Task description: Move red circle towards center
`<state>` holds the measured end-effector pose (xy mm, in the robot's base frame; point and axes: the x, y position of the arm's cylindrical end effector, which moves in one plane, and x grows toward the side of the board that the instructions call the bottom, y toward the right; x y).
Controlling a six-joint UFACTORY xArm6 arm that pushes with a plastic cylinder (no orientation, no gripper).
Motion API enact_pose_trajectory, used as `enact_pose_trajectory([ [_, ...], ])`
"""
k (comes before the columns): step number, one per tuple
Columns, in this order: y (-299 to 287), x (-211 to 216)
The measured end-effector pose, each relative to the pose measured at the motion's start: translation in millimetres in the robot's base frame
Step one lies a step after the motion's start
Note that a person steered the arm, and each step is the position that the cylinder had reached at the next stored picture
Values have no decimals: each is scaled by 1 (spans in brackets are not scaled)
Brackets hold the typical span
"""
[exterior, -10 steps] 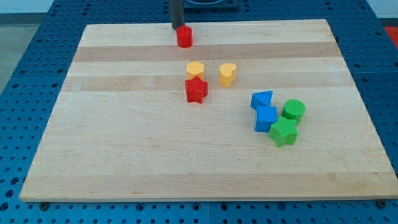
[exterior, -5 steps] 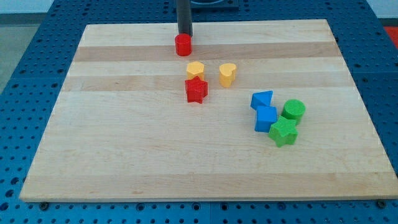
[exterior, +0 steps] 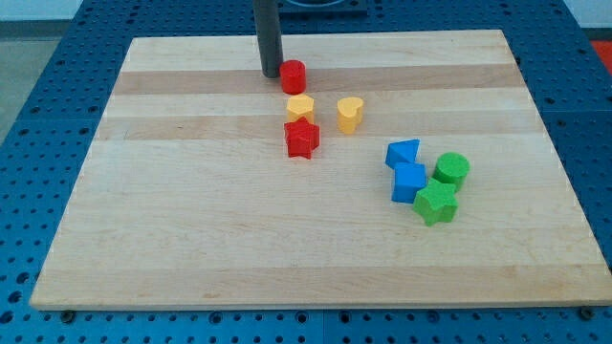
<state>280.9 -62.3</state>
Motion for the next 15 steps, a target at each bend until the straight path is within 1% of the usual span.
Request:
enact_pose_trajectory([
  [2,17,25],
  [4,38,25],
  [8,42,26],
  [9,49,13],
  [11,86,5],
  [12,94,6],
  [15,94,29],
])
